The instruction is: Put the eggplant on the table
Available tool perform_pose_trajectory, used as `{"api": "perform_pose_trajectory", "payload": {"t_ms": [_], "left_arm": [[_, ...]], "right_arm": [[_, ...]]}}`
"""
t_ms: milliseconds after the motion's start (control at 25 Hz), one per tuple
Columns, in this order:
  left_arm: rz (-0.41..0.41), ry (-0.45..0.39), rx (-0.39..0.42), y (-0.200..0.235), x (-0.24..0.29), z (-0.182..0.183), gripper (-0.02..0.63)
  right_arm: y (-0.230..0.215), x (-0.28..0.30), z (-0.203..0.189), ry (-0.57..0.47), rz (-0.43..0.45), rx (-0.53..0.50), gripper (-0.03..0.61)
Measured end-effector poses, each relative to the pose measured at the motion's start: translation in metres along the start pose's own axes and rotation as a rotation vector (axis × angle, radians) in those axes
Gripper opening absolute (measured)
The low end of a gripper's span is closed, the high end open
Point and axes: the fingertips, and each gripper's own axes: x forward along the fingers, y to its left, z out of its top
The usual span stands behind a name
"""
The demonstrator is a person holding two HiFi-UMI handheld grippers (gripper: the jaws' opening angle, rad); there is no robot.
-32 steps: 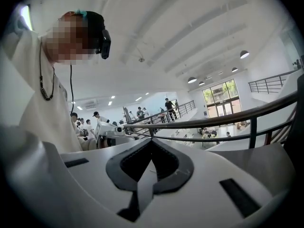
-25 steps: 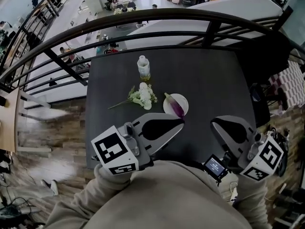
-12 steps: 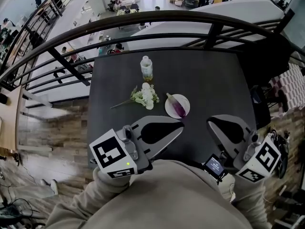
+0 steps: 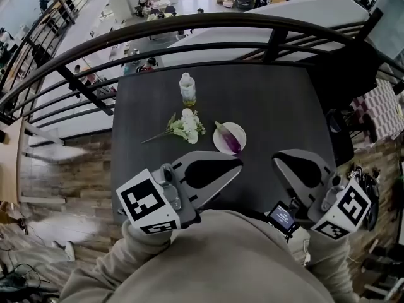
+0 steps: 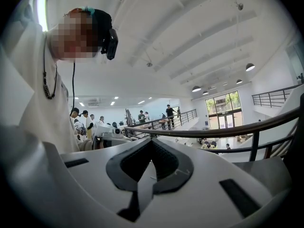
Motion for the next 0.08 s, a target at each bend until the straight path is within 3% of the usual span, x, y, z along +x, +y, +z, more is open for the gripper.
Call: {"api": "perform_pose_trajectory", "payload": {"t_ms": [80], "left_arm": [[-0.002,-0.002,0.002,0.0017,-0.0001,0.0003,0.005]], "right_arm": [[-0.0001,0.0005,-0.0003,0.001,-0.002,-0.001,0.014]]}}
